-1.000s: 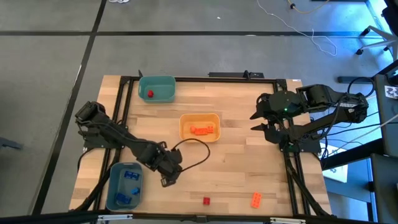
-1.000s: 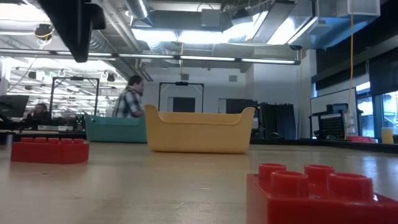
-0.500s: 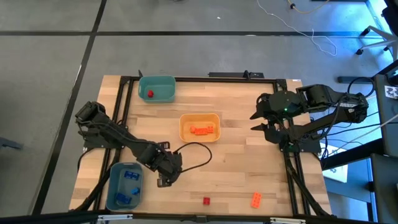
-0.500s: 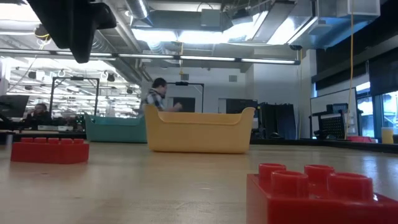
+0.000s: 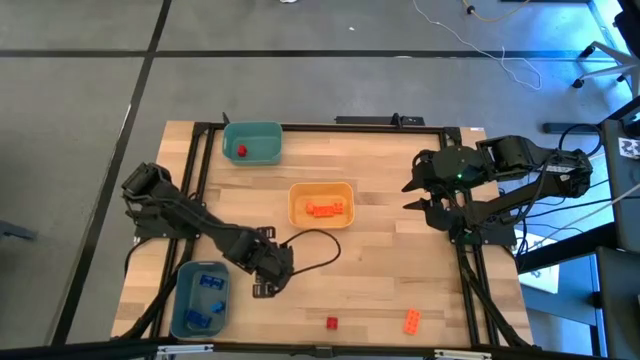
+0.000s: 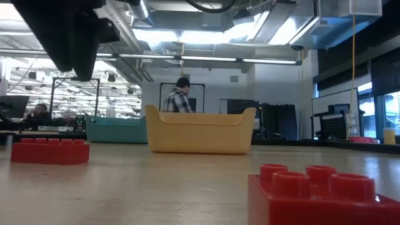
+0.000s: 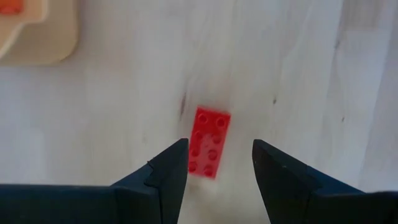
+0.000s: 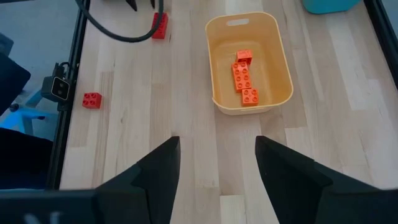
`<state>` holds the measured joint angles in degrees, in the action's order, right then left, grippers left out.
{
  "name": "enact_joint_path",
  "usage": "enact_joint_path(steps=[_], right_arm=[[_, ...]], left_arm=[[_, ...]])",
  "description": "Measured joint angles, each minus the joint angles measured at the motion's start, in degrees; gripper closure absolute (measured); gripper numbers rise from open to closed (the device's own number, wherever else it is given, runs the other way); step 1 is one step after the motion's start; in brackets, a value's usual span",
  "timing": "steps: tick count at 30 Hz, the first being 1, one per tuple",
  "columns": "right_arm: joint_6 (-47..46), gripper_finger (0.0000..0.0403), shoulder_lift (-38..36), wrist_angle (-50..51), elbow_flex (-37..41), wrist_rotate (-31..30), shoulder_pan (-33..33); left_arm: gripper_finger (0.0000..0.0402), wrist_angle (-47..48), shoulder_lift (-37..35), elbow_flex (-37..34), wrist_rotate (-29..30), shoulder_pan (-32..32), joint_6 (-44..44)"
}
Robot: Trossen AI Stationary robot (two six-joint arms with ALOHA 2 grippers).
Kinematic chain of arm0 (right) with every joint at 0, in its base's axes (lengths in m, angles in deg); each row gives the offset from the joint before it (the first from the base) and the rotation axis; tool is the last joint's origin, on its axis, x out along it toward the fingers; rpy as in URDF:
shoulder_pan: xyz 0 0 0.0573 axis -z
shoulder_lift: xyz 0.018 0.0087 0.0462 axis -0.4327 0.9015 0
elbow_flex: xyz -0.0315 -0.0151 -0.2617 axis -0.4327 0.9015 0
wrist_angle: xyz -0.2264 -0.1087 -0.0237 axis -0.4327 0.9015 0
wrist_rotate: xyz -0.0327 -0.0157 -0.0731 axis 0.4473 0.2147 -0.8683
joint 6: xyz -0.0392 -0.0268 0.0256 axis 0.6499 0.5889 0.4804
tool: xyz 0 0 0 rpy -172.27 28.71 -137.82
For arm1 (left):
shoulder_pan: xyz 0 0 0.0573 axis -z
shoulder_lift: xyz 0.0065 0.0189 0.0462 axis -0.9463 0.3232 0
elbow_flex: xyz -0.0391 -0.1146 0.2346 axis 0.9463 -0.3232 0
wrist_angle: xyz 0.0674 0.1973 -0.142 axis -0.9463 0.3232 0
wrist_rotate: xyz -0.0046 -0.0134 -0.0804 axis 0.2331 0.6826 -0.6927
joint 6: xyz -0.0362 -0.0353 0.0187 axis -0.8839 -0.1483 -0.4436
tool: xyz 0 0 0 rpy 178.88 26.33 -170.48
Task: Sort & place blocks by color
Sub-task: Put the left red 8 stud game piece into the green bin
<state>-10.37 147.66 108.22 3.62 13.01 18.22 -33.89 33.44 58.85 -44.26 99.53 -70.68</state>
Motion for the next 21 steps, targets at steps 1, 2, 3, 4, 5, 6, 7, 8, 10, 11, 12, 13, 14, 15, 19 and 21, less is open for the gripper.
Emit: enact_joint_path(steps=[1,2,3,4,5,6,7,8,10,11,12,13,14,15,19,21], right_arm=[[0.0,0.0194,0.0,0.0,0.0,0.0,-0.02],[0.0,0.0194,0.0,0.0,0.0,0.0,0.0],[0.0,0.0194,0.0,0.0,0.0,0.0,-0.01],[0.0,0.0194,0.0,0.0,0.0,0.0,-0.01],[0.0,0.0194,0.0,0.0,0.0,0.0,0.0],[0.0,0.0194,0.0,0.0,0.0,0.0,-0.02],[0.01,0.0194,0.01,0.0,0.0,-0.01,0.0],[0.04,0.0194,0.01,0.0,0.0,0.0,0.0],[0.05,0.0194,0.0,0.0,0.0,0.0,-0.02],[0.07,0.0194,0.0,0.0,0.0,0.0,-0.02],[0.07,0.0194,0.0,0.0,0.0,0.0,0.0],[0.09,0.0194,0.0,0.0,0.0,-0.02,0.0],[0.09,0.0194,0.0,0.0,0.0,-0.02,0.0],[0.12,0.0194,0.0,0.0,0.0,-0.02,-0.01],[0.16,0.0194,0.0,0.0,0.0,-0.02,-0.02],[0.17,0.0194,0.0,0.0,0.0,-0.02,0.0]], left_arm=[[0.023,-1.62,0.0,-0.8,0.0,0.27,0.07],[0.023,-2.79,0.0,-1.54,0.02,0.55,0.14],[0.023,-3.48,0.0,-2.24,0.09,0.78,0.41],[0.023,-4.23,0.0,-3.06,0.29,0.98,1.16],[0.023,-5.08,0.0,-3.89,0.36,1.17,1.86],[0.023,-5.9,0.0,-4.78,0.37,1.25,2.45],[0.023,-6.51,0.0,-5.55,0.37,1.31,2.59],[0.023,-6.88,0.0,-6.12,0.35,1.31,2.65],[0.023,-8.07,0.0,-7.3,0.44,1.24,2.97],[0.023,-8.63,0.0,-7.96,0.46,1.24,3.34],[0.023,-9.24,0.0,-8.76,0.48,1.24,3.75],[0.023,-9.72,0.0,-9.49,0.47,1.24,4.11],[0.023,-10.16,0.0,-9.99,0.43,1.24,4.37],[0.023,-10.48,0.0,-10.34,0.33,1.24,4.49],[0.023,-11.98,0.0,-11.94,0.13,1.24,4.74],[0.023,-14.19,0.0,-13.25,0.11,1.15,4.85]])
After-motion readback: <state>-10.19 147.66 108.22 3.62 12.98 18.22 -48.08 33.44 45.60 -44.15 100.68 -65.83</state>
